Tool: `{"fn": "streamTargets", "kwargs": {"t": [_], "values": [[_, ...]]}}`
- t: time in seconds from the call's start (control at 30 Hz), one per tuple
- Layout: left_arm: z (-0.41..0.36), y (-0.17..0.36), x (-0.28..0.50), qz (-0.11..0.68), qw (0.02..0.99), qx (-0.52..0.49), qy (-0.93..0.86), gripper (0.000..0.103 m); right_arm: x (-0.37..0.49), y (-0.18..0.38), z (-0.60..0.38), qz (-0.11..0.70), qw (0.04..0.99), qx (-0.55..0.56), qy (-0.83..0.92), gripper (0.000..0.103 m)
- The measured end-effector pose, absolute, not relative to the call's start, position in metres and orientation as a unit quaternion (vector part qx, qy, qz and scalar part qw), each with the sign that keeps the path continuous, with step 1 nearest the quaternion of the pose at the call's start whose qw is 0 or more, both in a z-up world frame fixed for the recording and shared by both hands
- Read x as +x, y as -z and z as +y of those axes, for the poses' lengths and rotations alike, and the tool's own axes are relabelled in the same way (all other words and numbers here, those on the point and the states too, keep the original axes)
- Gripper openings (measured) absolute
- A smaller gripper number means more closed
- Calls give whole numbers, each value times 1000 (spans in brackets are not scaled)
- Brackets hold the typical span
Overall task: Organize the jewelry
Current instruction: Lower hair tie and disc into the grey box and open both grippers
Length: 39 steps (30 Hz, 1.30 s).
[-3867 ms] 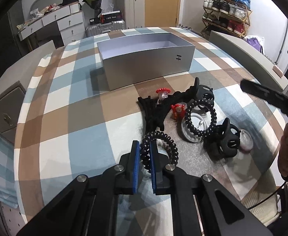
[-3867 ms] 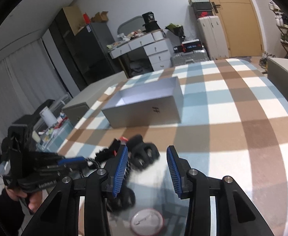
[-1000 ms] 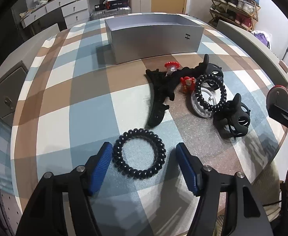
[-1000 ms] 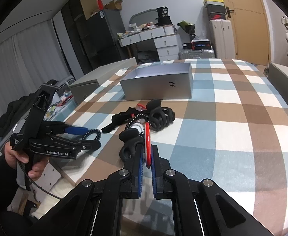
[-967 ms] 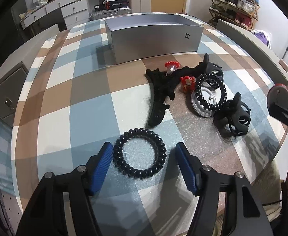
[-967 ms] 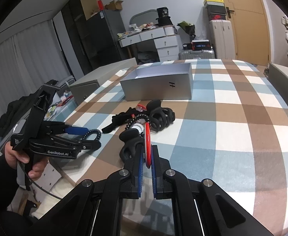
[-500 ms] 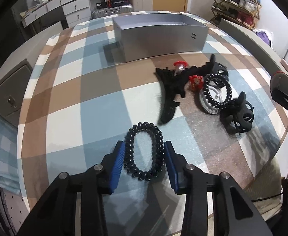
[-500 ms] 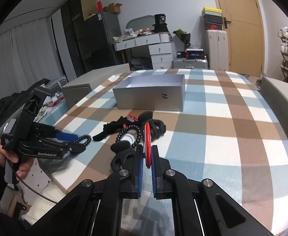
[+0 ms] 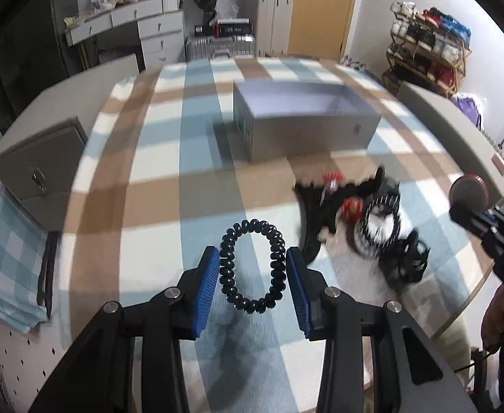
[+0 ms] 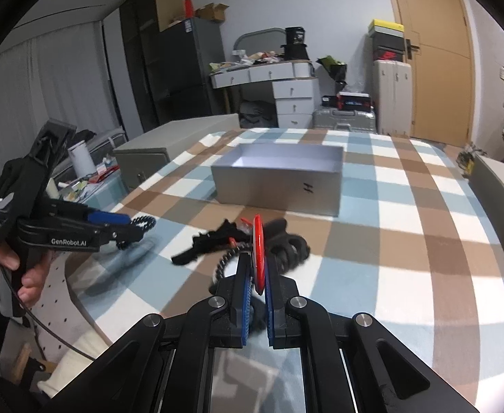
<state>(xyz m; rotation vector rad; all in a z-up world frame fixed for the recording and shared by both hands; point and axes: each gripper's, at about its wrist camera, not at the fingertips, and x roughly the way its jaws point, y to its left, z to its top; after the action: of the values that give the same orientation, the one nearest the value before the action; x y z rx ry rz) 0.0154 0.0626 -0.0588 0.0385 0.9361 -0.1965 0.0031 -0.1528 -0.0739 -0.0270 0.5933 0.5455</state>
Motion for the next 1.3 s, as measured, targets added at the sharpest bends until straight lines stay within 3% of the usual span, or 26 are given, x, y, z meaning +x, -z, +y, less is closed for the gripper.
{"fn": "streamTargets", "kwargs": {"t": [0.47,0.8,1.23,1.3], "values": [[50,15,103,407,902,-37,138,34,115,30,-140,285,909,20,-302,7],[20,39,160,427,887,-39,173,34,186,53,-126,340,894,26,-290,7],[18,55,174,455,870,-62,181,34,208,70,-116,366,886,15,-284,10],[15,56,174,455,870,-57,179,42,206,69,-120,361,890,21,-279,10]]}}
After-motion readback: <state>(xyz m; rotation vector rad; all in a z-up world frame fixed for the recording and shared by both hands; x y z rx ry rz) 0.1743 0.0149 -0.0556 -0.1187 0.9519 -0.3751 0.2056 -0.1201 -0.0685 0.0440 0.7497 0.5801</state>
